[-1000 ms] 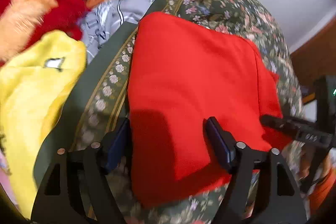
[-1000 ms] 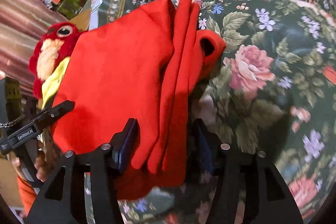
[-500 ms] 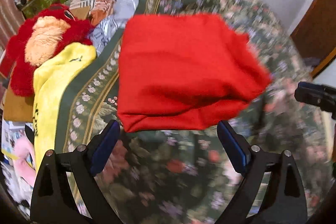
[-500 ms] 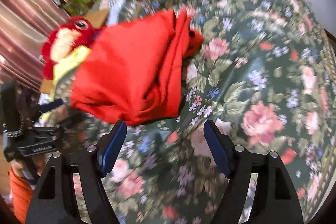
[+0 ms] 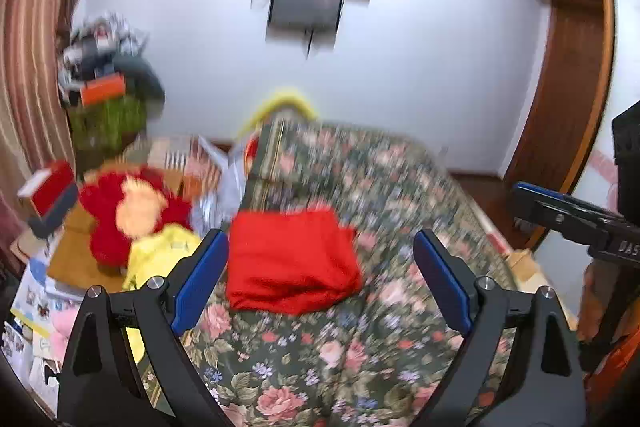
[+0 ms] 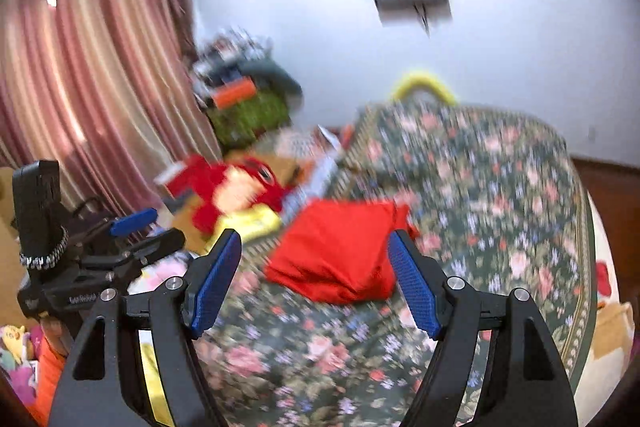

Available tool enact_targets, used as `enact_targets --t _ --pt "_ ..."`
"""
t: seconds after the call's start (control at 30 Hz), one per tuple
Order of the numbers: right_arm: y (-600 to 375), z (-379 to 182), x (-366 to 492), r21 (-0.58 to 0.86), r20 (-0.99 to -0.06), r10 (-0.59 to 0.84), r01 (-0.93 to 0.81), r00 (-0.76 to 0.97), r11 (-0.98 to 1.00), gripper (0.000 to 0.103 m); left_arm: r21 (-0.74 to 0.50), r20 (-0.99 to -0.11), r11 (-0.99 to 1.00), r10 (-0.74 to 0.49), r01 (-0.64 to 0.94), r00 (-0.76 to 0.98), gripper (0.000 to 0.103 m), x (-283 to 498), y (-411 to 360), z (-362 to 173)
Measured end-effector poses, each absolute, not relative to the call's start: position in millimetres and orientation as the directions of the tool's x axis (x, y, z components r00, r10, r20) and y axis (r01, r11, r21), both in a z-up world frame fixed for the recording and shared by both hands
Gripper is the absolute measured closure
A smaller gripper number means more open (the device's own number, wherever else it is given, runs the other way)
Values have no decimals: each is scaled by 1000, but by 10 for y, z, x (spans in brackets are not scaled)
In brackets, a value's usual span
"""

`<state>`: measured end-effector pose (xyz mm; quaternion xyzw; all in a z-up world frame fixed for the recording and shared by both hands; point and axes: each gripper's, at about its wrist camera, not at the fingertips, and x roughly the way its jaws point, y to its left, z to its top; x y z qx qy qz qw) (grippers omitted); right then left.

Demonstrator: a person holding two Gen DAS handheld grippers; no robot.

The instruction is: Fold large clothes

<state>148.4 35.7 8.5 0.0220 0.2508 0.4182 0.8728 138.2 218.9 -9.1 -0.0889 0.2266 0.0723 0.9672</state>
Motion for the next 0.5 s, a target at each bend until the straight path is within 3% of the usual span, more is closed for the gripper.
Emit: enact_targets --t 0.27,0.5 --pt "80 393 734 203 -194 765 -738 614 643 30 -76 -223 968 218 -240 950 9 575 1666 270" --pt "55 347 505 174 -163 719 -698 676 695 26 -30 -123 953 297 -303 947 9 206 1438 336"
